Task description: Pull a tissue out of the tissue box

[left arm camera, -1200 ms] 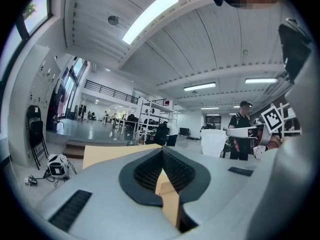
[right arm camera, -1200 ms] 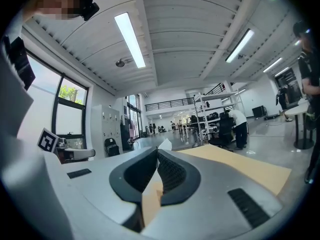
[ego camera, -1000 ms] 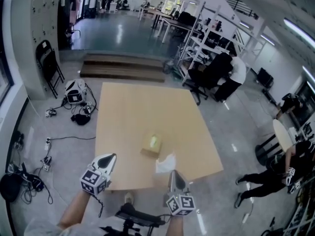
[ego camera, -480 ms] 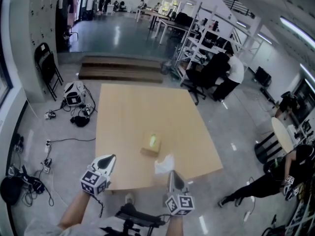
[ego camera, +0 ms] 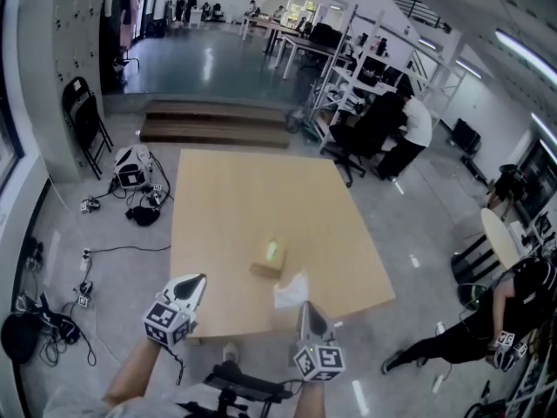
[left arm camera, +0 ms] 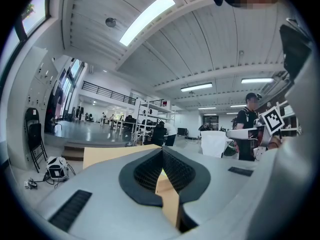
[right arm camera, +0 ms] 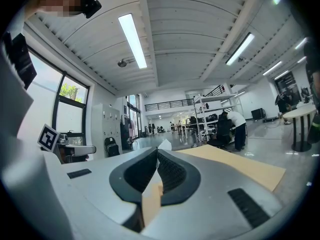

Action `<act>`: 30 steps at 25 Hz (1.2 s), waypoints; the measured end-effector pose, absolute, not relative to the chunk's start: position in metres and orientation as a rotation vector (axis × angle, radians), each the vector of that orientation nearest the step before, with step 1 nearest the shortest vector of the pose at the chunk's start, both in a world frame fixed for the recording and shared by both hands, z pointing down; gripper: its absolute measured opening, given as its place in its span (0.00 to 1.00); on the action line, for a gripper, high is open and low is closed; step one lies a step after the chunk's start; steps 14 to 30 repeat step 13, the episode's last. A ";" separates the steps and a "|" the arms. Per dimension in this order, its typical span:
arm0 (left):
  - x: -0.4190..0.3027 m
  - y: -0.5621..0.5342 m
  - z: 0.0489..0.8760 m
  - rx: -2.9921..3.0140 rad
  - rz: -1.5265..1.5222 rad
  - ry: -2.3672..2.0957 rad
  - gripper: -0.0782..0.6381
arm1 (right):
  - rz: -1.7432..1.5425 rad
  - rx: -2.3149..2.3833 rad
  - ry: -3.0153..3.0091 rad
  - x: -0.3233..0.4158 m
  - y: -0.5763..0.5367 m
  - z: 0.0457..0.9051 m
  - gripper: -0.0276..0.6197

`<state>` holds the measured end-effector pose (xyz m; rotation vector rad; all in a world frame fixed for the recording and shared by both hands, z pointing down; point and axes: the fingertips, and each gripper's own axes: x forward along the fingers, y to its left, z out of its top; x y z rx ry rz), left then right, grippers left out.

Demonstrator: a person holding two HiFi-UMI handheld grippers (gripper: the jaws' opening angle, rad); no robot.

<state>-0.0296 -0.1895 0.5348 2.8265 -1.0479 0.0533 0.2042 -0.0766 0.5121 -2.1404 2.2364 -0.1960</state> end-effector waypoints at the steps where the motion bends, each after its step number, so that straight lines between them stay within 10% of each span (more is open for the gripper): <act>1: -0.030 -0.189 0.535 2.827 0.053 -1.048 0.12 | -0.197 -2.140 2.238 0.205 -0.076 0.514 0.05; 30: -0.029 -0.191 0.536 2.823 0.049 -1.045 0.12 | -0.196 -2.147 2.237 0.202 -0.079 0.508 0.05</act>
